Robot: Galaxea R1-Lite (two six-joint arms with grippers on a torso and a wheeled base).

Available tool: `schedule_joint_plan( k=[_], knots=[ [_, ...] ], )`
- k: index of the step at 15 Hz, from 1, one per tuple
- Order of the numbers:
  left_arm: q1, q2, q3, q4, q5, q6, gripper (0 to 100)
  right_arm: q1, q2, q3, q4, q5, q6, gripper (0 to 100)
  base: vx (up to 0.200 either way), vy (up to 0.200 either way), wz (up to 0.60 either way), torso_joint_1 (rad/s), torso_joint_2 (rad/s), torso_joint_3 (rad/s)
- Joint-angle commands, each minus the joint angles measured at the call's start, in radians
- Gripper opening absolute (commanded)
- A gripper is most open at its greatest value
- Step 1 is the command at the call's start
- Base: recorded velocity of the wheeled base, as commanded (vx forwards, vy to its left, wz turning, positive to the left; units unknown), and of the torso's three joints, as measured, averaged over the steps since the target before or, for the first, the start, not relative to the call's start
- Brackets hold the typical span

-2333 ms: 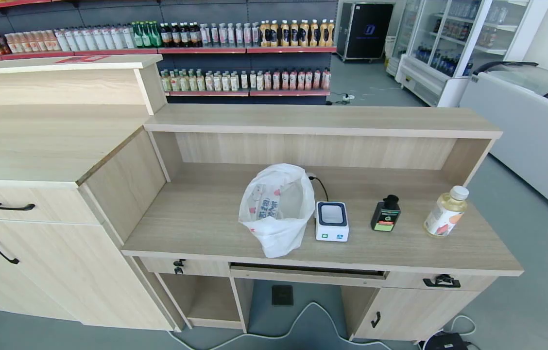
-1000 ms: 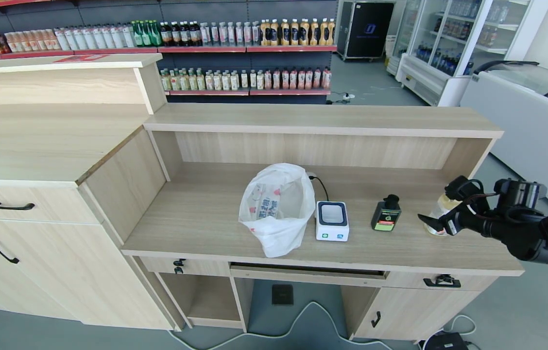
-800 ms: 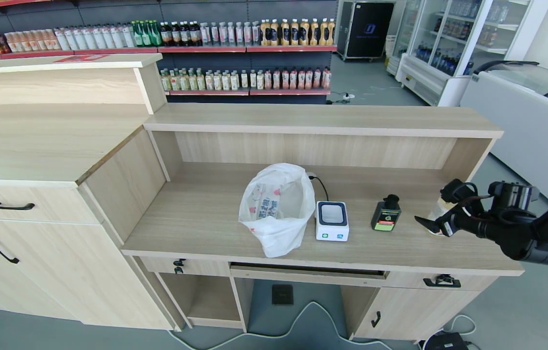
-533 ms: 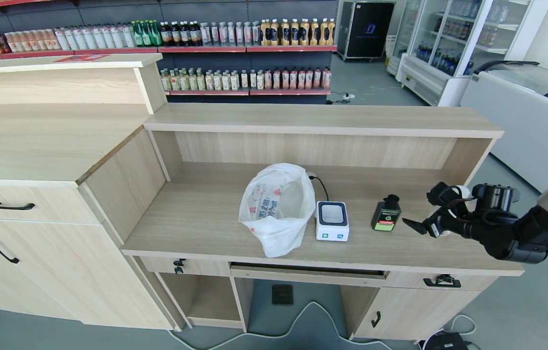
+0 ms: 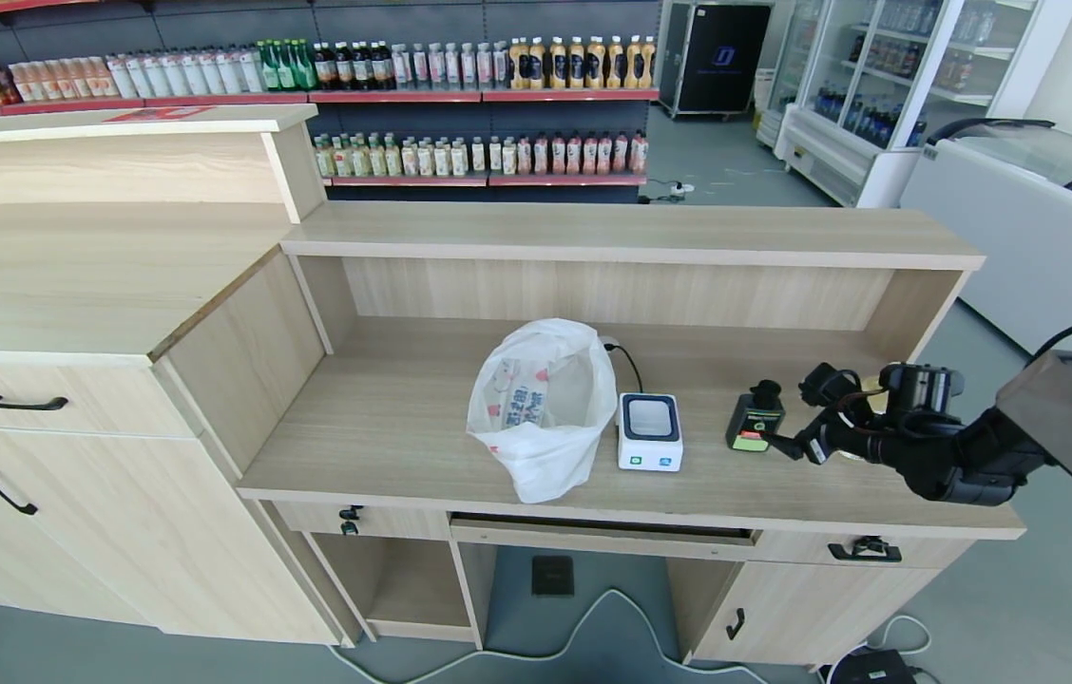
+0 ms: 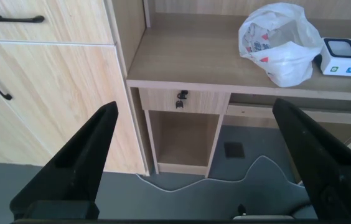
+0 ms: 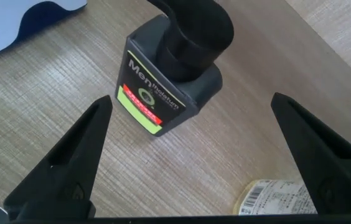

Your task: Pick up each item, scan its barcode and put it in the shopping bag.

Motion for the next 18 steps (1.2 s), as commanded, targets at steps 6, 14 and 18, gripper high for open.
schedule_joint_plan(
  k=[6,14,18],
  knots=[
    [0.000,0.000,0.000,0.000,0.000,0.000,100,0.028,0.058,-0.033,0.001,-0.001,-0.030,100,0.000,0.000,0.00,0.000,0.00,0.000],
    [0.000,0.000,0.000,0.000,0.000,0.000,100,0.068,0.118,-0.163,0.064,-0.007,-0.030,100,0.000,0.000,0.00,0.000,0.00,0.000],
    [0.000,0.000,0.000,0.000,0.000,0.000,100,0.088,0.161,-0.255,0.119,-0.007,-0.032,100,0.000,0.000,0.00,0.000,0.00,0.000]
  ],
)
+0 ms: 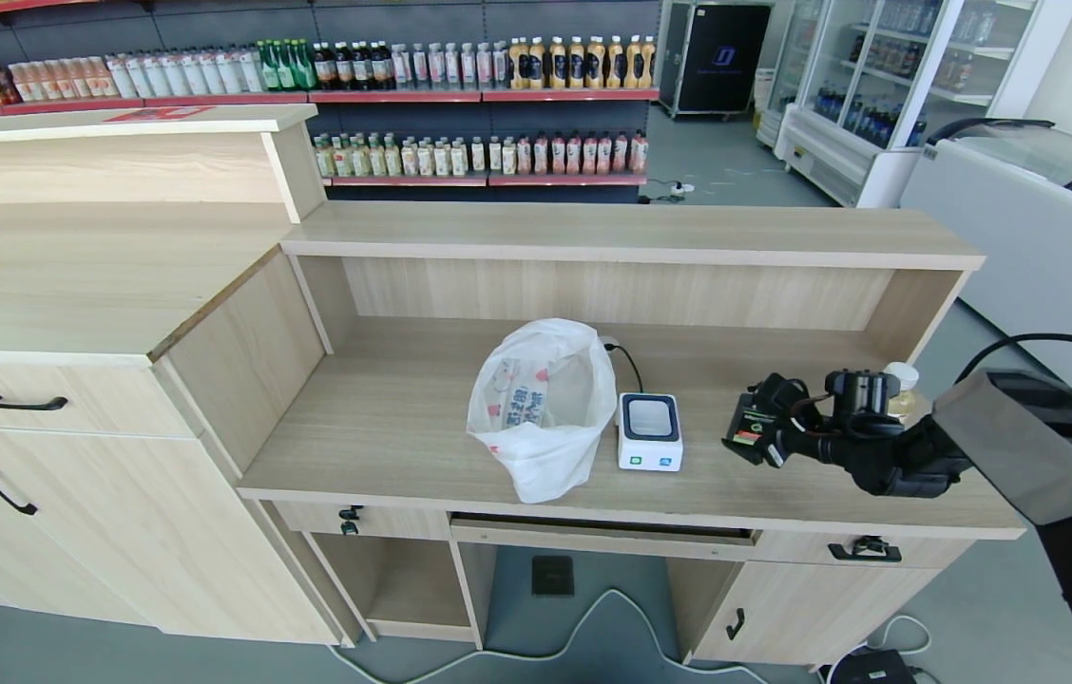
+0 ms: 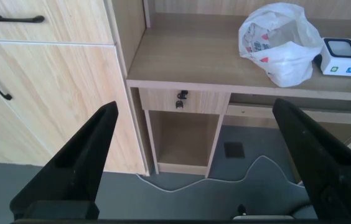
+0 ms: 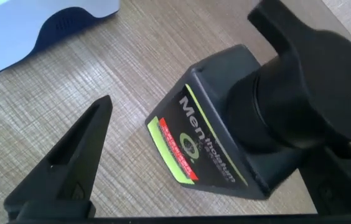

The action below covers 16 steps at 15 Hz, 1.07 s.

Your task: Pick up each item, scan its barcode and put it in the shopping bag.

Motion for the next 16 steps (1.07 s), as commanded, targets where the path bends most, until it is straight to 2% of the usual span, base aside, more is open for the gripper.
schedule_joint_plan(
  k=[1,2,8,11,13,16],
  knots=[
    [0.000,0.000,0.000,0.000,0.000,0.000,100,0.011,0.028,-0.049,0.008,0.003,-0.005,100,0.000,0.000,0.00,0.000,0.00,0.000],
    [0.000,0.000,0.000,0.000,0.000,0.000,100,0.012,0.032,-0.055,0.008,0.003,-0.014,0,0.000,0.000,0.00,0.000,0.00,0.000],
    [0.000,0.000,0.000,0.000,0.000,0.000,100,-0.006,0.039,-0.049,0.014,0.001,-0.054,0,0.000,0.000,0.00,0.000,0.00,0.000],
    [0.000,0.000,0.000,0.000,0.000,0.000,100,-0.015,-0.027,-0.025,0.006,0.003,-0.053,0,0.000,0.000,0.00,0.000,0.00,0.000],
    [0.000,0.000,0.000,0.000,0.000,0.000,100,-0.035,-0.173,0.051,0.002,0.004,-0.023,0,0.000,0.000,0.00,0.000,0.00,0.000],
    [0.000,0.000,0.000,0.000,0.000,0.000,100,-0.069,-0.471,0.273,-0.060,0.009,0.035,0,0.000,0.000,0.00,0.000,0.00,0.000]
  ],
)
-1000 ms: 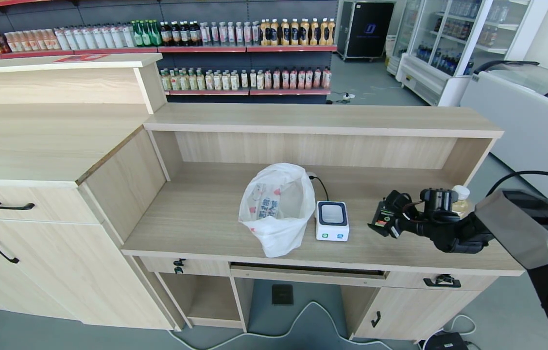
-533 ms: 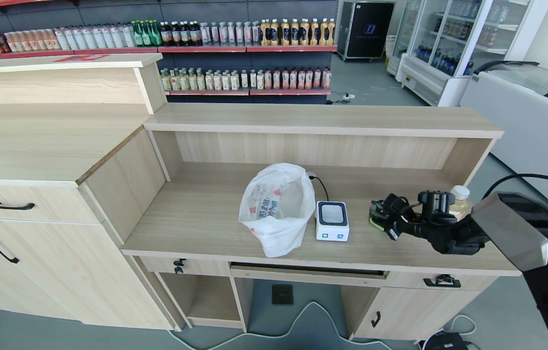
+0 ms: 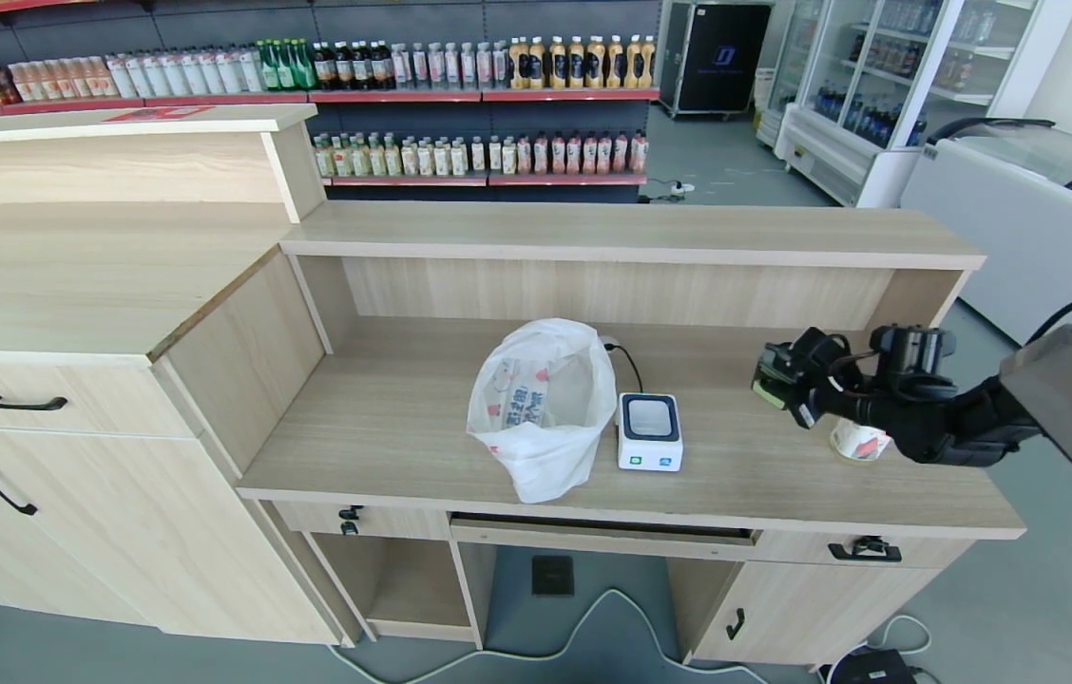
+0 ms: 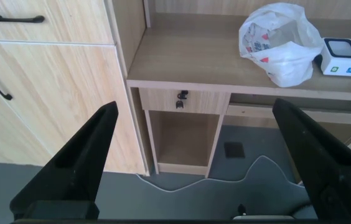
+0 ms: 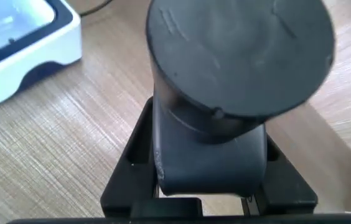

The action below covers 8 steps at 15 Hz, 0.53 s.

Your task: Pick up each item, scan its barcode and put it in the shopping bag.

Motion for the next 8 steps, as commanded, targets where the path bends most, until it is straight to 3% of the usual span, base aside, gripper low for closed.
schedule_joint_plan(
  k=[1,2,5,6,7,8],
  knots=[
    [0.000,0.000,0.000,0.000,0.000,0.000,100,-0.045,-0.358,0.242,-0.078,0.010,0.018,0,0.000,0.000,0.00,0.000,0.00,0.000],
    [0.000,0.000,0.000,0.000,0.000,0.000,100,-0.053,-0.435,0.314,-0.119,0.021,-0.015,0,0.000,0.000,0.00,0.000,0.00,0.000],
    [0.000,0.000,0.000,0.000,0.000,0.000,100,-0.116,-0.749,0.740,-0.332,0.037,-0.352,0,0.000,0.000,0.00,0.000,0.00,0.000],
    [0.000,0.000,0.000,0.000,0.000,0.000,100,-0.139,-0.858,0.889,-0.363,0.140,-0.556,0,0.000,0.000,0.00,0.000,0.00,0.000],
    [0.000,0.000,0.000,0.000,0.000,0.000,100,-0.106,-0.915,0.903,-0.303,0.278,-0.682,0,0.000,0.000,0.00,0.000,0.00,0.000],
    [0.000,0.000,0.000,0.000,0.000,0.000,100,-0.010,-0.953,0.898,-0.225,0.384,-0.858,0,0.000,0.000,0.00,0.000,0.00,0.000]
  ],
)
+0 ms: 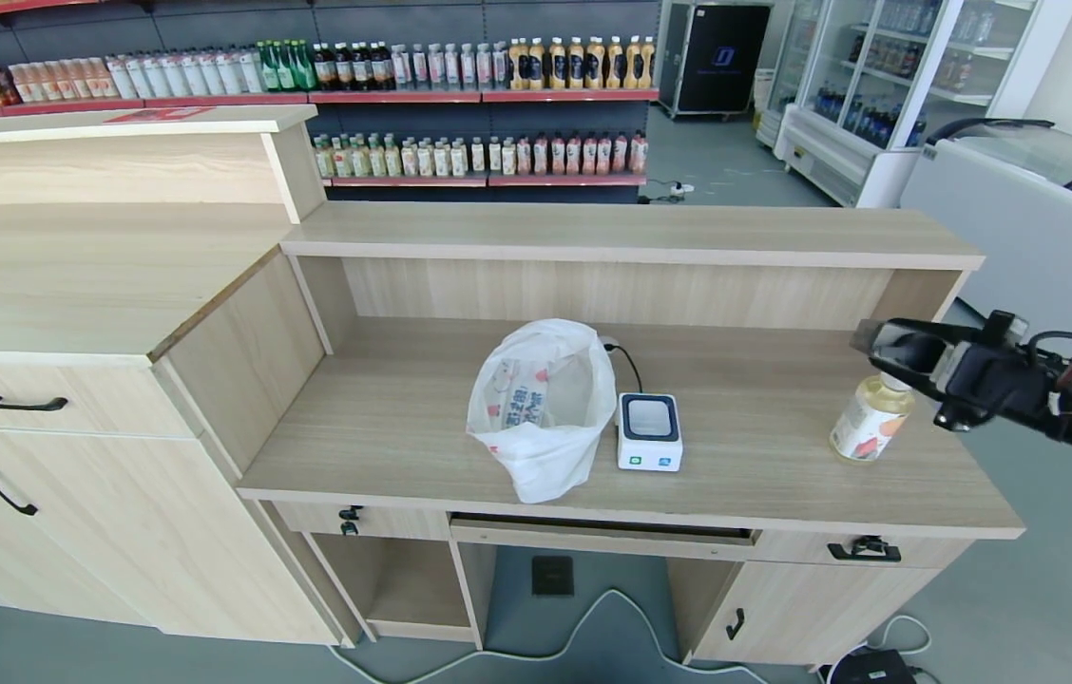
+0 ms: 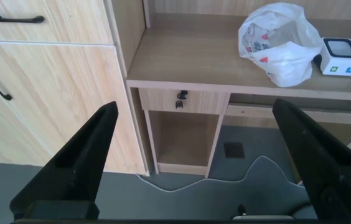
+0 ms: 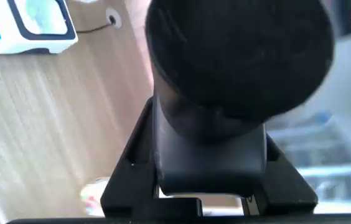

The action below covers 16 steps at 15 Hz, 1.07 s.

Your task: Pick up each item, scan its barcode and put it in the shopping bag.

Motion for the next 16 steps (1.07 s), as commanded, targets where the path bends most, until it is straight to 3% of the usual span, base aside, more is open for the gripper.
schedule_joint_plan(
  k=[1,3,4,5,7,9,16],
  knots=[
    [0.000,0.000,0.000,0.000,0.000,0.000,100,0.150,-0.293,0.139,0.094,0.231,-0.439,0,0.000,0.000,0.00,0.000,0.00,0.000],
    [0.000,0.000,0.000,0.000,0.000,0.000,100,0.267,-0.356,0.150,0.143,0.264,-0.787,0,0.000,0.000,0.00,0.000,0.00,0.000],
    [0.000,0.000,0.000,0.000,0.000,0.000,100,0.325,-0.373,0.150,0.175,0.266,-0.872,0,0.000,0.000,0.00,0.000,0.00,0.000],
    [0.000,0.000,0.000,0.000,0.000,0.000,100,0.491,-0.391,0.145,0.260,0.258,-1.019,0,0.000,0.000,0.00,0.000,0.00,0.000],
    [0.000,0.000,0.000,0.000,0.000,0.000,100,0.672,-0.397,0.147,0.272,0.260,-1.169,0,0.000,0.000,0.00,0.000,0.00,0.000],
    [0.000,0.000,0.000,0.000,0.000,0.000,100,0.785,-0.423,0.145,0.270,0.260,-1.271,0,0.000,0.000,0.00,0.000,0.00,0.000],
    [0.000,0.000,0.000,0.000,0.000,0.000,100,0.847,-0.532,0.168,0.278,0.306,-1.366,0,0.000,0.000,0.00,0.000,0.00,0.000]
  ],
)
